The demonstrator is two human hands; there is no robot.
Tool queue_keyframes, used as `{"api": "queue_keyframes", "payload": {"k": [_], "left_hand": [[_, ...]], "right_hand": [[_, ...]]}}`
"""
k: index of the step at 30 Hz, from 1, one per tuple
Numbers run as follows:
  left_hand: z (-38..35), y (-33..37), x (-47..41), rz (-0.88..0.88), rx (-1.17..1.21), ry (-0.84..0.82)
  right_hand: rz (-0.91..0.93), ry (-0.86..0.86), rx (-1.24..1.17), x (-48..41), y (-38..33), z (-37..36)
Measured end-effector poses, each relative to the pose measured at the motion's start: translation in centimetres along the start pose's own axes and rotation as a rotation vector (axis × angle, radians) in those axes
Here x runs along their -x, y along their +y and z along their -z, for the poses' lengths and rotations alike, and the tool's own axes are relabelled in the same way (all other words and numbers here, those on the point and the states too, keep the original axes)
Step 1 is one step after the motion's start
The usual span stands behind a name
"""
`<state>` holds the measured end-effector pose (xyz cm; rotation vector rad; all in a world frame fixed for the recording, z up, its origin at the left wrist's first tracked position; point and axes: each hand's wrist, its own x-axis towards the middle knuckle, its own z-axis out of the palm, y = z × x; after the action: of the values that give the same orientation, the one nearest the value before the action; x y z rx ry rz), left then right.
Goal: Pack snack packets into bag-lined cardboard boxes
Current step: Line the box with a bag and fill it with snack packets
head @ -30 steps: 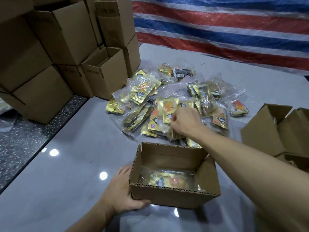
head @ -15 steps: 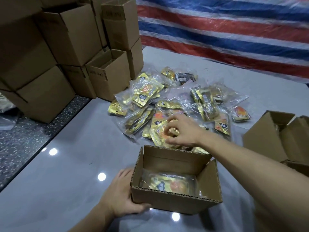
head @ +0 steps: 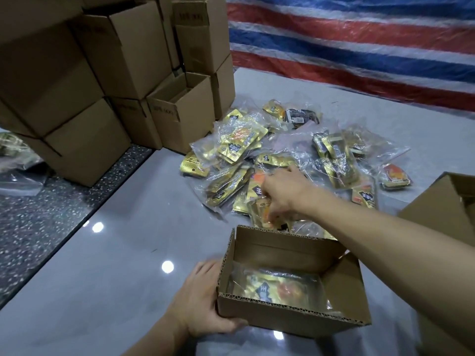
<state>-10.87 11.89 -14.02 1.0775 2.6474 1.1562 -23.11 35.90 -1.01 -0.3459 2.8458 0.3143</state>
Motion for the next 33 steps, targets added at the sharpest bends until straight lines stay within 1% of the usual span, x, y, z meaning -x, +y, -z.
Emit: {"api": "queue_keyframes", "payload": {"k": [3, 7, 9, 11, 13, 16, 18, 20, 21, 24, 25, 27, 29, 31, 33], "left_hand": [[0.0, 0.1, -0.1, 0.016, 0.008, -0.012], [0.0, 0.0, -0.2, 0.041, 0.022, -0.03], [0.0, -0.1, -0.1, 0.042, 0.036, -0.03], [0.0, 0.0, -0.1, 0.049, 0.029, -0.034], [-0.1, 0.1, -0.1, 0.049, 0.005, -0.038], [0.0, 0.4, -0.2, 0.025, 0.011, -0.006], [0.1, 0.5, -0.2, 0.027, 0.043, 0.014], [0.0, 0.4, -0.2, 0.037, 0.054, 0.006], [0.0, 0.3, -0.2, 0.039, 0.054, 0.005], [0.0, 0.3, -0.2, 0.041, 0.024, -0.016], [0.0, 0.3, -0.2, 0.037, 0.009, -0.025], [0.0, 0.2, -0.2, 0.044, 0.008, -0.04], [0.0, 0.1, -0.1, 0.055, 0.004, -0.043], [0.0, 0.3, -0.1, 0.054, -0.001, -0.035], [0.0, 0.4, -0.1, 0.048, 0.021, -0.014]], "right_hand": [[-0.013, 0.009, -0.109, 1.3, 0.4, 0.3], [-0.042, -0.072, -0.422, 3.2, 2.2, 1.5], [-0.011, -0.073, -0.563, 4.0, 2.8, 1.8], [0.022, -0.062, -0.632, 4.7, 3.0, 1.8], [0.046, -0.089, -0.673, 5.1, 2.7, 1.4], [0.071, -0.21, -0.698, 5.2, 2.1, 0.4], [0.073, -0.225, -0.693, 4.6, 1.8, -0.2], [0.021, -0.216, -0.7, 4.0, 1.9, -0.5], [-0.018, -0.259, -0.697, 3.8, 2.3, -0.6], [-0.166, -0.529, -0.652, 3.8, 3.7, -1.1], [-0.176, -0.559, -0.626, 4.0, 4.0, -1.3], [-0.125, -0.478, -0.594, 4.3, 4.4, -1.6], [-0.089, -0.373, -0.623, 4.7, 4.4, -1.9], [-0.099, -0.382, -0.766, 5.1, 4.4, -2.3], [-0.104, -0.455, -0.878, 5.5, 4.2, -2.8]]}}
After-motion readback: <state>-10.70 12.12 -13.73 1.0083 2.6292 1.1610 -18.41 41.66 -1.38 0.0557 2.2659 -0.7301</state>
